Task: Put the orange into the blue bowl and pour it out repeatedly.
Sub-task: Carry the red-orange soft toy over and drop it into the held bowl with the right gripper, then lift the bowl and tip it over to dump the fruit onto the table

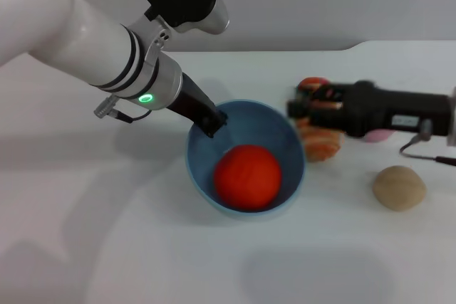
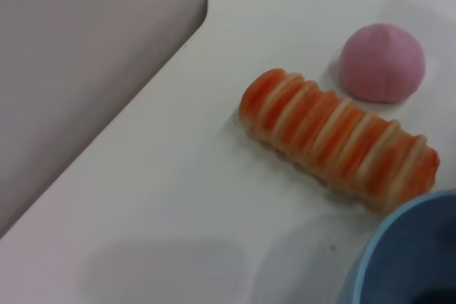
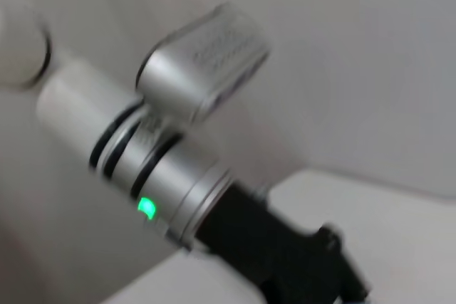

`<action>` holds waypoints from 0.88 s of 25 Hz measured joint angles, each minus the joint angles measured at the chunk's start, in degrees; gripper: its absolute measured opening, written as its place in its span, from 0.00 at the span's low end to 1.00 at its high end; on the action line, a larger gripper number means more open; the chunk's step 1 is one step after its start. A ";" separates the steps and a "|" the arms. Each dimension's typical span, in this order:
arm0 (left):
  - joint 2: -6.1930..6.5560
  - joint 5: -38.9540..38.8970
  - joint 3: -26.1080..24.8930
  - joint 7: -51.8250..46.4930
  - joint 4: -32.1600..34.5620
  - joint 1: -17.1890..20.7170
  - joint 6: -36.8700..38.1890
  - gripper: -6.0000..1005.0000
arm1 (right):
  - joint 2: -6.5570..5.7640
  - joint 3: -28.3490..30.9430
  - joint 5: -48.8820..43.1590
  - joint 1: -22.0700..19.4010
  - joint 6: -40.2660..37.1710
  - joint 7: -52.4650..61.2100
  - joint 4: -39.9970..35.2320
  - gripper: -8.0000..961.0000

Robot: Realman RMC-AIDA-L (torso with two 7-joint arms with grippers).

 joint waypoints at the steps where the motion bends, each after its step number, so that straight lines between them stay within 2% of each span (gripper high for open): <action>1: 0.03 0.13 -0.05 0.09 -0.01 0.12 -0.24 0.00 | -0.04 1.22 1.14 -0.88 0.46 -0.49 -0.21 0.41; 7: 0.07 3.90 0.24 1.46 0.08 1.08 -6.53 0.00 | 0.10 5.82 2.70 -6.74 5.92 -6.39 -0.92 0.47; 12: 0.05 6.07 1.17 1.60 0.49 1.03 -11.97 0.01 | 0.32 7.91 8.74 -10.99 12.30 -20.69 5.68 0.49; 17: -0.07 9.28 5.81 1.88 3.43 1.61 -17.45 0.01 | 0.33 8.03 14.61 -13.82 13.24 -30.57 10.33 0.50; 22: -0.22 18.90 14.01 1.92 12.15 4.82 -24.43 0.01 | 0.25 8.54 18.07 -14.39 13.23 -32.80 14.13 0.58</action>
